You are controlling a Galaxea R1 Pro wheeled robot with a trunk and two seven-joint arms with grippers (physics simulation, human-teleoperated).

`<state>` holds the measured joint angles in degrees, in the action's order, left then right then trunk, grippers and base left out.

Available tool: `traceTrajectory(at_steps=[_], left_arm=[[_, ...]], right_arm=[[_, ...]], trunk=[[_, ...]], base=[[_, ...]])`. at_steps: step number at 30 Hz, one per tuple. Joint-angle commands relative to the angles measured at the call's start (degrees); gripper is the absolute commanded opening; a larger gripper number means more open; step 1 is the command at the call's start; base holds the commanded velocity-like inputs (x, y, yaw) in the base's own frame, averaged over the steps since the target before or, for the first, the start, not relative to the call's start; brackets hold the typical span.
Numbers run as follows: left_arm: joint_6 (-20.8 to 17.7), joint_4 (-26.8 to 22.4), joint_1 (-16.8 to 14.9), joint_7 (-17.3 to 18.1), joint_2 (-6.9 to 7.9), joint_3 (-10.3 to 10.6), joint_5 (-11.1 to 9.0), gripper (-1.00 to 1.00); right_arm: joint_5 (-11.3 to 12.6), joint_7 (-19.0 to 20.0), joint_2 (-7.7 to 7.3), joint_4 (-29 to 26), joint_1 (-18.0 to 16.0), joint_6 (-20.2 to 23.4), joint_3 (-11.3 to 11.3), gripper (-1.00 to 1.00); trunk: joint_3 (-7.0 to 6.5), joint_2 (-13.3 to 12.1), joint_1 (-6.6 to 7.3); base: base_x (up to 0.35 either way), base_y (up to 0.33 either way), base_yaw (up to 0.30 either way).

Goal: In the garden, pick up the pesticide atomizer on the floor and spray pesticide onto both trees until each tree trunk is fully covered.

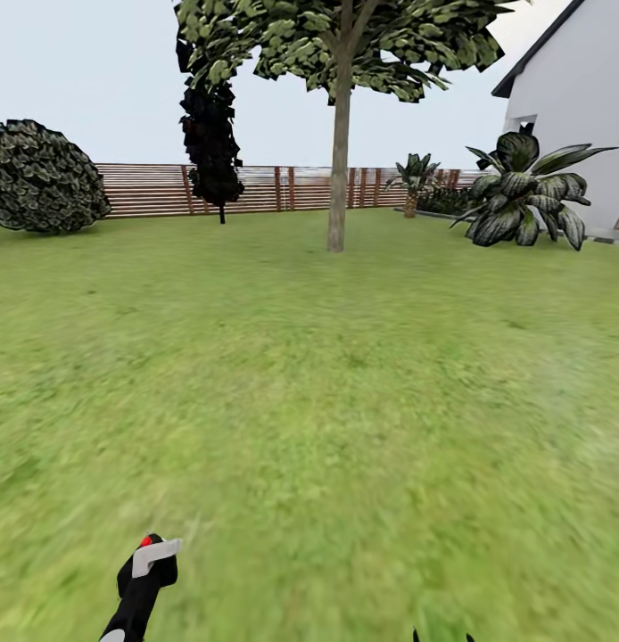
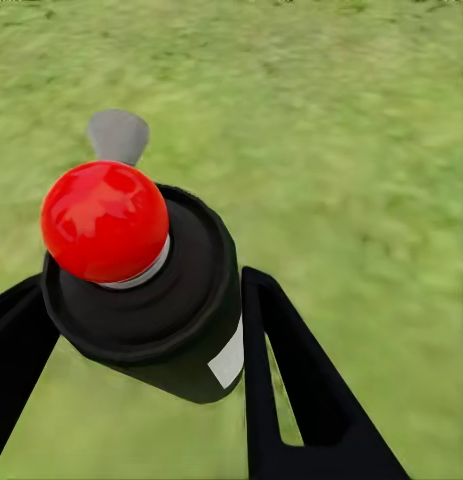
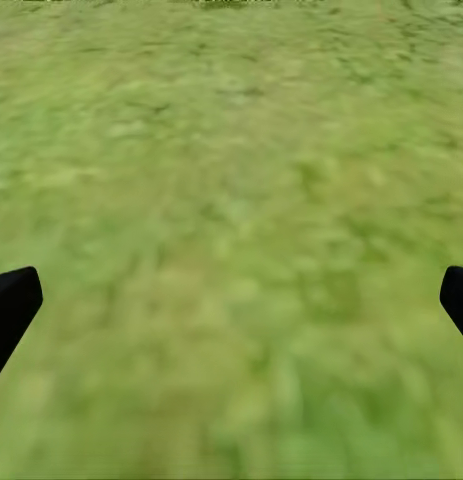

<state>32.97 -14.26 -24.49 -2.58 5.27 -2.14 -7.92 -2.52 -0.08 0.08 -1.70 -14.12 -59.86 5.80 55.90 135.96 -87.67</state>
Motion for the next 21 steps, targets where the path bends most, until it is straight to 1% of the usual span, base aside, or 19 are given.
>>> traceTrajectory(at_steps=[1, 21], left_arm=[[0.2, 0.0, 0.0, 0.0, 0.00, 0.0, -0.3, -1.00], [0.2, 0.0, 0.0, 0.0, 0.00, 0.0, -0.3, -1.00]], right_arm=[[-0.3, 0.0, 0.01, 0.0, 0.0, -0.1, 0.4, 1.00], [-0.3, 0.0, 0.01, 0.0, 0.0, -0.1, 0.4, 1.00]], trunk=[[0.05, 0.0, -0.02], [0.05, 0.0, -0.02]], base=[[0.338, 0.000, 0.000], [0.338, 0.000, 0.000]])
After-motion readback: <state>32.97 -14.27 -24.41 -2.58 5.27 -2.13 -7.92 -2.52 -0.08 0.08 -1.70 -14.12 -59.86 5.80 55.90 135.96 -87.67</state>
